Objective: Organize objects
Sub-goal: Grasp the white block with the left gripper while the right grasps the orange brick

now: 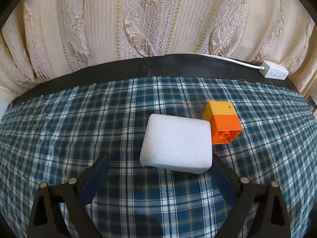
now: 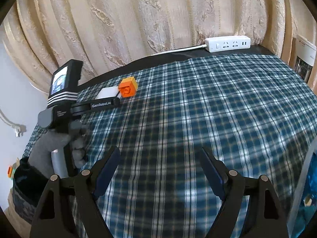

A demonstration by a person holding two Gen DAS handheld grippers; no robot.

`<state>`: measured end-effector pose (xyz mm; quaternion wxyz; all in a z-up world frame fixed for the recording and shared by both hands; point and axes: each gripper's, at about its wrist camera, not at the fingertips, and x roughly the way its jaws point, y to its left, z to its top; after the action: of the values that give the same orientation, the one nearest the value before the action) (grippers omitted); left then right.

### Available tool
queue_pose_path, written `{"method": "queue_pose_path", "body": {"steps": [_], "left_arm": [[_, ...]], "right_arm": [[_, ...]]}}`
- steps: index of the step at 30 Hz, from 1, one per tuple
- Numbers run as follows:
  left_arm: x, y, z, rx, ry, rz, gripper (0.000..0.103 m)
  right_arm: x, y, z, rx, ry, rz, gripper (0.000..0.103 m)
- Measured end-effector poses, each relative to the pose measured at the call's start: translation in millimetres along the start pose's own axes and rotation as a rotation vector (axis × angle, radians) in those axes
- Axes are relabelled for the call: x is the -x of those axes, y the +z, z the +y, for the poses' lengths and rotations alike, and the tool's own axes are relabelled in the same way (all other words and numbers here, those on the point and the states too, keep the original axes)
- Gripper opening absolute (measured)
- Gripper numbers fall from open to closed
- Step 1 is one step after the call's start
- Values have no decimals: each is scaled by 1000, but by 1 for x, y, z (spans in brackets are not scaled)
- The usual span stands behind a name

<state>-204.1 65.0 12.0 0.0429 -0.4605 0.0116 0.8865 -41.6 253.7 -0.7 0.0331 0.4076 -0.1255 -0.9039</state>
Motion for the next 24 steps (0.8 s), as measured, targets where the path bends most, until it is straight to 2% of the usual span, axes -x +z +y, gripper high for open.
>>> {"method": "queue_pose_path", "body": {"steps": [8, 15, 19, 24], "left_arm": [[2, 6, 1, -9, -40, -27, 86], [8, 5, 1, -25, -78, -42, 63], [12, 6, 10, -7, -101, -34, 63], [21, 5, 24, 9, -72, -45, 62]], "right_arm": [[-37, 18, -4, -25, -56, 27, 83], [-52, 37, 5, -3, -88, 11, 83], [-60, 51, 10, -11, -77, 4, 83], [-75, 69, 17, -36, -32, 15, 83]]}}
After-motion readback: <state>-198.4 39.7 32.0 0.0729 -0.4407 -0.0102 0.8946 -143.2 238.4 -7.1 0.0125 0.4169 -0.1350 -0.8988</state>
